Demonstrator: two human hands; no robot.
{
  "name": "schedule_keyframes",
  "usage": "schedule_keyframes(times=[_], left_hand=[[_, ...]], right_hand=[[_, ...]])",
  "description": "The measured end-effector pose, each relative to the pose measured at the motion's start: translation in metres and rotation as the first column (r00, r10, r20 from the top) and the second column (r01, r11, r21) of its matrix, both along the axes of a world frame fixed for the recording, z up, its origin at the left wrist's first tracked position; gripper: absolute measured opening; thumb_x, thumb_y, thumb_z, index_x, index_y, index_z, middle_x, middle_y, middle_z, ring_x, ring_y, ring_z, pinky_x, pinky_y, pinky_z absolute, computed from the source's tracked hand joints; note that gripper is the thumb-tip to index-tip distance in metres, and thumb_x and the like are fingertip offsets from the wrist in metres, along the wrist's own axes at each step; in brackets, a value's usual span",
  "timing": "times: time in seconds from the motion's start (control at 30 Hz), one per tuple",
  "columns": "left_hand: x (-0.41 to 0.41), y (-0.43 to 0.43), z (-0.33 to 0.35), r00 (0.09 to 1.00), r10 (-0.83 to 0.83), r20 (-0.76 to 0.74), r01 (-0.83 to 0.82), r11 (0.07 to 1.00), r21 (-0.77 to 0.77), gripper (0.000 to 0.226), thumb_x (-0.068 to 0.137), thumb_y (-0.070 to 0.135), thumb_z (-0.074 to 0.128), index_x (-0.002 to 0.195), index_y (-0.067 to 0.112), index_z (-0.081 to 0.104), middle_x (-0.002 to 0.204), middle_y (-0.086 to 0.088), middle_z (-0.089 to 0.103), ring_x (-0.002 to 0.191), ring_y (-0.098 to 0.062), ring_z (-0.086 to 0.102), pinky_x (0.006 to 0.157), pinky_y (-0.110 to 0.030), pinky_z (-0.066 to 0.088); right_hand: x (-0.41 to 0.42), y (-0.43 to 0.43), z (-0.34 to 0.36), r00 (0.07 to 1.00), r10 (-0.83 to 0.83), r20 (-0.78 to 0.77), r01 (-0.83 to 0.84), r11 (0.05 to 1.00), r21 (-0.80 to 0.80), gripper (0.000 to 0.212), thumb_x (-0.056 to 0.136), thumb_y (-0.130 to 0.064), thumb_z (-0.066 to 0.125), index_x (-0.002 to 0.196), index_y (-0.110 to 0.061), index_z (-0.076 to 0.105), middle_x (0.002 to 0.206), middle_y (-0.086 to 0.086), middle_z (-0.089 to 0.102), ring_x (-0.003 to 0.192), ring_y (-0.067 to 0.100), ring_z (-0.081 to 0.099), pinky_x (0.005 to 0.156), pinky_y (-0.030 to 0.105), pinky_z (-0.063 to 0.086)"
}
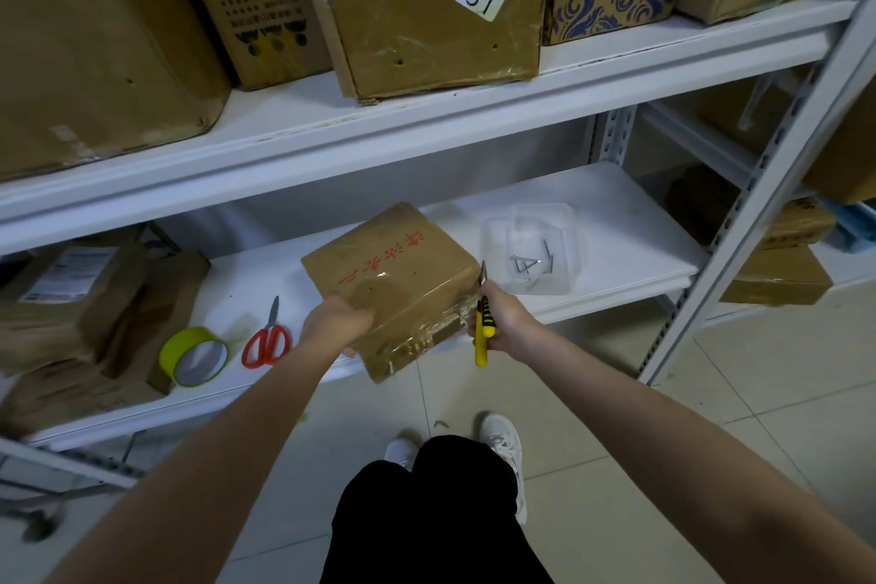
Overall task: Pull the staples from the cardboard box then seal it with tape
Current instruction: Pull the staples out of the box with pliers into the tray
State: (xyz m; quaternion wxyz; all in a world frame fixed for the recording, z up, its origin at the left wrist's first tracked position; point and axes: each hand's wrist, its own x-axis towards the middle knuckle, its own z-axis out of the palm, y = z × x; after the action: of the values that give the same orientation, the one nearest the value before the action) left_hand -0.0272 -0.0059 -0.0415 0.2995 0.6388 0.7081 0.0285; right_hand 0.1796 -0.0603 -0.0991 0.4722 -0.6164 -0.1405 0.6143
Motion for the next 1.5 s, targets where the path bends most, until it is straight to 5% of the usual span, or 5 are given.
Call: schedule_keyframes(times=[0.17,0.4,0.6,1.23,1.5], left_hand=[[0.012,-0.004,0.0,0.986,-0.09,0.141,0.096,0.995,-0.033,0.016,0.078,0.003,0.061,0.089,0.016,0.059,0.093,0.0,0.061,0.076,-0.03,0.071,0.072,-0.03,0.054],[0.03,-0.003,-0.003,0.767,-0.526,-0.366,0.595,0.797,0.101,0.087,0.069,0.026,0.078,0.143,0.033,0.033,0.143,-0.001,0.029,0.132,-0.027,0.029,0.109,-0.046,0.035],[0.039,-0.001,-0.008,0.743,-0.556,-0.372,0.625,0.776,0.088,0.097,0.063,0.038,0.082,0.144,0.031,0.029,0.148,0.003,0.033,0.132,-0.026,0.037,0.107,-0.046,0.037],[0.058,0.01,0.0,0.752,-0.579,-0.315,0.625,0.778,0.063,0.089,0.06,0.068,0.072,0.137,0.034,0.044,0.136,0.002,0.047,0.125,-0.023,0.045,0.103,-0.048,0.04],[0.066,0.008,0.003,0.772,-0.554,-0.311,0.597,0.8,0.057,0.086,0.059,0.061,0.078,0.134,0.029,0.049,0.128,0.003,0.051,0.119,-0.02,0.049,0.099,-0.046,0.043]], right_hand=[[0.018,0.009,-0.002,0.996,-0.085,0.022,0.084,0.996,0.041,0.031,0.092,-0.035,0.052,0.076,-0.009,0.053,0.063,0.006,0.052,0.056,0.02,0.05,0.062,0.031,0.049],[0.035,0.001,-0.045,0.964,0.039,0.264,-0.02,0.997,-0.076,0.056,0.061,-0.052,0.049,0.096,-0.008,0.058,0.085,0.011,0.06,0.078,0.03,0.058,0.089,0.047,0.053],[0.02,-0.025,-0.02,0.952,0.117,0.284,-0.111,0.993,-0.038,0.024,0.089,-0.029,0.048,0.078,-0.008,0.05,0.075,0.011,0.051,0.063,0.026,0.049,0.06,0.03,0.043],[0.037,0.034,-0.029,0.95,0.031,0.31,-0.029,1.0,-0.01,0.039,0.063,-0.048,0.045,0.08,-0.013,0.05,0.085,0.011,0.058,0.081,0.032,0.059,0.085,0.048,0.052],[0.044,0.016,0.0,0.982,-0.099,-0.162,0.102,0.995,0.011,0.023,0.093,-0.019,0.041,0.073,-0.008,0.046,0.062,0.008,0.043,0.048,0.021,0.046,0.056,0.032,0.04]])
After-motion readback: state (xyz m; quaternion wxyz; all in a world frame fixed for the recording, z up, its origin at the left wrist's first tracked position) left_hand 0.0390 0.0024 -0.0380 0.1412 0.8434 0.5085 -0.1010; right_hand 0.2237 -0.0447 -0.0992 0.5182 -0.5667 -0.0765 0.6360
